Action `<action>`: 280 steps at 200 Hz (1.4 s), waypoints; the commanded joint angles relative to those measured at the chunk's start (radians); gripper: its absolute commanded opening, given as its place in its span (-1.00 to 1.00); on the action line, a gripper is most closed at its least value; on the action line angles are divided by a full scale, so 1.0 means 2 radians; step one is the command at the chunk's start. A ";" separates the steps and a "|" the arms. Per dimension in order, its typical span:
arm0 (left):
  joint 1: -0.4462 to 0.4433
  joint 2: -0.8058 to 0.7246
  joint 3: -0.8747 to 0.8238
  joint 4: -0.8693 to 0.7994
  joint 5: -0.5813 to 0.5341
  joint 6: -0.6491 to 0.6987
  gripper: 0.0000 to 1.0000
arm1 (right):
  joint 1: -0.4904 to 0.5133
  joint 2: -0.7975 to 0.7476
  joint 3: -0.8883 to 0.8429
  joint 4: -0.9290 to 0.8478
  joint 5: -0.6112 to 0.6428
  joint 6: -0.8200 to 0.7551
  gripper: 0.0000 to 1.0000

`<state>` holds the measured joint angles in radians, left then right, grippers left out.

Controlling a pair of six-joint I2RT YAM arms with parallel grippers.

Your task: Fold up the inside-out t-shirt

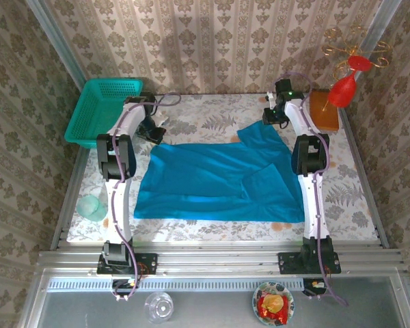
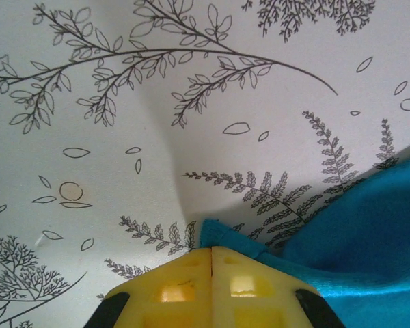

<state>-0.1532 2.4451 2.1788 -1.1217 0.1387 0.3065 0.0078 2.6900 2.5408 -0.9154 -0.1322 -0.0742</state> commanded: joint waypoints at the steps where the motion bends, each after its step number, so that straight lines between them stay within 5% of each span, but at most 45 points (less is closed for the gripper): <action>1: 0.004 -0.023 -0.002 -0.008 0.022 -0.010 -1.00 | 0.000 0.011 0.014 0.002 -0.037 0.008 -0.52; 38: 0.014 -0.030 -0.003 -0.006 0.055 -0.033 -1.00 | -0.002 -0.011 0.024 0.001 -0.022 0.019 -1.00; 109: 0.076 -0.097 -0.083 0.078 0.271 -0.173 -1.00 | -0.027 -0.139 -0.099 0.040 -0.079 0.072 -1.00; 180: 0.112 -0.146 -0.184 0.193 0.333 -0.277 -1.00 | -0.032 -0.278 -0.283 0.101 -0.055 0.076 -1.00; 280: 0.124 -0.171 -0.227 0.243 0.316 -0.312 -1.00 | -0.044 -0.388 -0.413 0.146 0.005 0.093 -1.00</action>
<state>0.0879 2.1582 1.7523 -0.6945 0.7628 -0.2779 -0.0746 1.9739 1.7294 -0.6380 -0.1677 0.0956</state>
